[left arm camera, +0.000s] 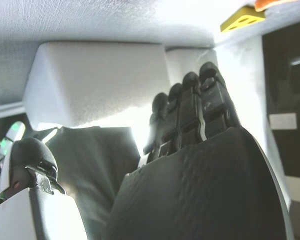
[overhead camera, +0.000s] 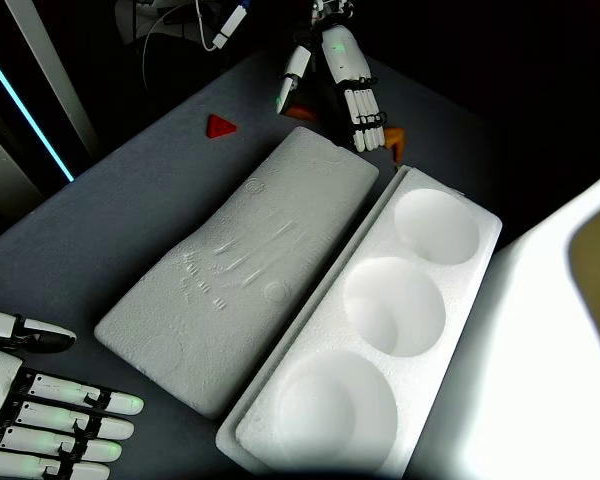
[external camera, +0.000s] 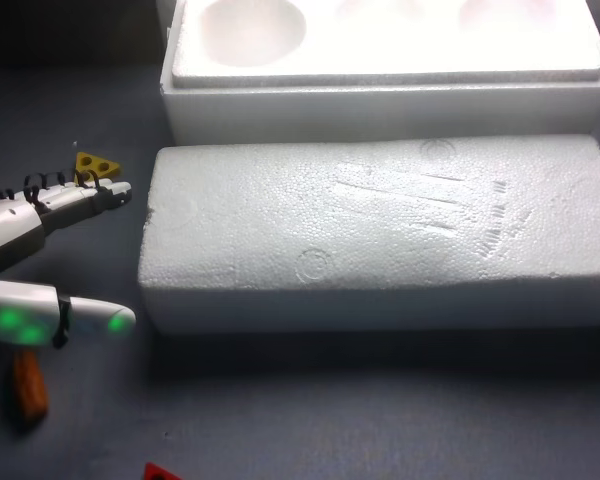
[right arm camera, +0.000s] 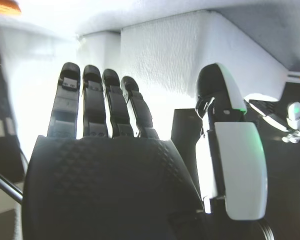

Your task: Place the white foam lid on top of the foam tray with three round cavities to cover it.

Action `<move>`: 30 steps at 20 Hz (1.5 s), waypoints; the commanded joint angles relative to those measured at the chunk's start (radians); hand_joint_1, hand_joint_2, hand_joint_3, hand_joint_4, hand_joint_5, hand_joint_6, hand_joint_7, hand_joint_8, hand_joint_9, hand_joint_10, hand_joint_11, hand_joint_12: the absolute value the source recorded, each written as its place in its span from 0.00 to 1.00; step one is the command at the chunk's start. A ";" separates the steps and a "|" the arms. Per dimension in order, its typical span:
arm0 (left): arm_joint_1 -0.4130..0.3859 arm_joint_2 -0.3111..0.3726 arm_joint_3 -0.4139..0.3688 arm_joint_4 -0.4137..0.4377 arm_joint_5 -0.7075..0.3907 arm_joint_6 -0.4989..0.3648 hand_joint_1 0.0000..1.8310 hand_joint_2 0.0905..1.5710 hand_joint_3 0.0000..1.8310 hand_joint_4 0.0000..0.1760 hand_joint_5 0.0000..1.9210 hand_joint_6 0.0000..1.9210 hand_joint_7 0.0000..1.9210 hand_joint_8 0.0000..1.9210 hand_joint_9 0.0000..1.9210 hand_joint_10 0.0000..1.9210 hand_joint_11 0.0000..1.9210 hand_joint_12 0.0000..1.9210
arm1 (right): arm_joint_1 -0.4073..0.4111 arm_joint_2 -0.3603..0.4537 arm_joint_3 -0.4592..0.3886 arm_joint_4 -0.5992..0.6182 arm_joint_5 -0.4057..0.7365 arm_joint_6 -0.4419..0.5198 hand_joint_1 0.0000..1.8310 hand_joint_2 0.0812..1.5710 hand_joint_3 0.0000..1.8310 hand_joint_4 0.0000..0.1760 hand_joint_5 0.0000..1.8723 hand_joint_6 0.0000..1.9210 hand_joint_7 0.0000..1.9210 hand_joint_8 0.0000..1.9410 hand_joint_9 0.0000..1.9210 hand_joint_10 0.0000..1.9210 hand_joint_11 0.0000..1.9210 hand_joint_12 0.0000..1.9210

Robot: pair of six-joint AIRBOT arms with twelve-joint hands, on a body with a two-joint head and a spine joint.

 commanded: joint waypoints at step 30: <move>-0.012 -0.090 0.024 -0.027 -0.151 -0.027 0.28 0.63 0.02 0.00 0.03 0.01 0.00 0.00 0.00 0.00 0.00 0.00 | 0.070 -0.113 0.086 0.016 0.097 0.079 0.37 0.71 0.00 0.00 0.07 0.01 0.06 0.01 0.08 0.04 0.00 0.56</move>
